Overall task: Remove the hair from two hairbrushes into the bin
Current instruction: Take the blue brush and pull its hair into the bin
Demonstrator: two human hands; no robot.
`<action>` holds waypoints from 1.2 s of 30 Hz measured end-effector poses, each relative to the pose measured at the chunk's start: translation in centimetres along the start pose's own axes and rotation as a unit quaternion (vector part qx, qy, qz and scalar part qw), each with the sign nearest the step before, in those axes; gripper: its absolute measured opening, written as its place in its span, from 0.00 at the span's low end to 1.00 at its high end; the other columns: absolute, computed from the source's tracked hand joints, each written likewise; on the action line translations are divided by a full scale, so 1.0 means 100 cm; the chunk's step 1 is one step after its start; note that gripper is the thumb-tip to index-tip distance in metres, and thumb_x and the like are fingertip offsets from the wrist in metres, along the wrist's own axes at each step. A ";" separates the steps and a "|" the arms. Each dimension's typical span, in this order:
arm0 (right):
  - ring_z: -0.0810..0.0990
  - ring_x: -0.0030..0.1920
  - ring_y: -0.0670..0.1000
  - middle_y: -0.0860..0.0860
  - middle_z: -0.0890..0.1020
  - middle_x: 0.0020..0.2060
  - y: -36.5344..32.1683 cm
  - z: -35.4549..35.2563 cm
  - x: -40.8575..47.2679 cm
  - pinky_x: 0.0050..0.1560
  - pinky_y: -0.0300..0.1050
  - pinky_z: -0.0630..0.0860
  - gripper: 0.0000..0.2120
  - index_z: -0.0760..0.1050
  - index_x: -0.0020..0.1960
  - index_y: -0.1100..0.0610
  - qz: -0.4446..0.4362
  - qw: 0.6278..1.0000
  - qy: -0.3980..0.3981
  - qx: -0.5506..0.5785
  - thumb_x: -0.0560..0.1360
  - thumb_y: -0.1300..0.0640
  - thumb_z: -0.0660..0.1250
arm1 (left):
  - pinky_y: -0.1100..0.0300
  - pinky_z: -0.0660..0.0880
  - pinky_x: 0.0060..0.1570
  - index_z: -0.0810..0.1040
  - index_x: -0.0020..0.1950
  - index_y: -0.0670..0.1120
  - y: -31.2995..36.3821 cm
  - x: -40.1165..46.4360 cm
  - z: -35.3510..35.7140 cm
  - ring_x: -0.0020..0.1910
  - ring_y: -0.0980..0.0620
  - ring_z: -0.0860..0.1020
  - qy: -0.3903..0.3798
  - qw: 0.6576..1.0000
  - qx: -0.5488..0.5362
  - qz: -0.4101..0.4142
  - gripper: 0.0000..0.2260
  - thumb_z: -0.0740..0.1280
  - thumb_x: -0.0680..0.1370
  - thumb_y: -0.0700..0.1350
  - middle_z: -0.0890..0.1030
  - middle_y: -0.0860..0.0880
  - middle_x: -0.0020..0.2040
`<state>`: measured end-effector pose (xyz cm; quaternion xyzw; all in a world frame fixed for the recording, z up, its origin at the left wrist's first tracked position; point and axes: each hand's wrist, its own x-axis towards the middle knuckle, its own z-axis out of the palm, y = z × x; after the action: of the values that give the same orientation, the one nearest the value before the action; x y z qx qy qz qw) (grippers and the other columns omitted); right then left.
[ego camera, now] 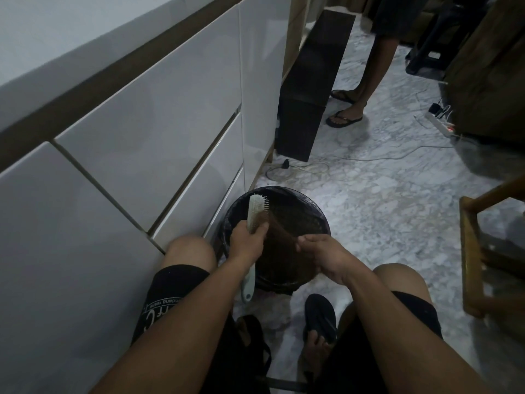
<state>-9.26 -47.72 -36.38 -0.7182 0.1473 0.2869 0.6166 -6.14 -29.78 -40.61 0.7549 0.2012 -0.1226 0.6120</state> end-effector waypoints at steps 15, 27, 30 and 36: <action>0.77 0.36 0.54 0.58 0.79 0.34 0.002 -0.001 -0.004 0.39 0.48 0.72 0.18 0.82 0.36 0.57 -0.048 0.992 0.038 -0.114 0.73 0.42 0.69 | 0.64 0.65 0.22 0.76 0.36 0.44 0.006 -0.006 -0.001 0.21 0.53 0.69 -0.053 0.997 -0.049 -0.026 0.18 0.71 0.73 0.58 0.77 0.45 0.29; 0.71 0.31 0.51 0.52 0.71 0.26 0.007 -0.010 0.009 0.36 0.46 0.68 0.21 0.71 0.31 0.63 -0.076 0.963 0.248 -0.073 0.77 0.51 0.65 | 0.62 0.66 0.24 0.76 0.46 0.43 0.005 -0.004 0.000 0.24 0.52 0.70 -0.071 0.991 -0.095 -0.066 0.16 0.65 0.78 0.56 0.77 0.44 0.33; 0.81 0.42 0.50 0.50 0.83 0.38 0.008 -0.012 0.009 0.47 0.49 0.79 0.04 0.82 0.40 0.55 -0.092 0.956 0.262 -0.096 0.73 0.56 0.71 | 0.62 0.68 0.24 0.75 0.47 0.42 0.010 -0.008 0.002 0.25 0.51 0.71 -0.120 0.983 -0.109 -0.082 0.15 0.61 0.81 0.54 0.78 0.42 0.36; 0.82 0.50 0.46 0.50 0.85 0.48 0.001 0.006 -0.001 0.50 0.38 0.77 0.14 0.80 0.54 0.59 -0.126 0.973 0.189 -0.037 0.69 0.60 0.76 | 0.60 0.72 0.27 0.76 0.48 0.45 0.005 -0.015 0.006 0.27 0.51 0.74 -0.181 0.982 -0.040 -0.044 0.14 0.60 0.81 0.55 0.79 0.44 0.38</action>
<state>-9.56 -47.18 -36.41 -0.7943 0.1588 0.0717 0.5820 -7.22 -30.65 -39.69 0.6858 0.1250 -0.2762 0.6617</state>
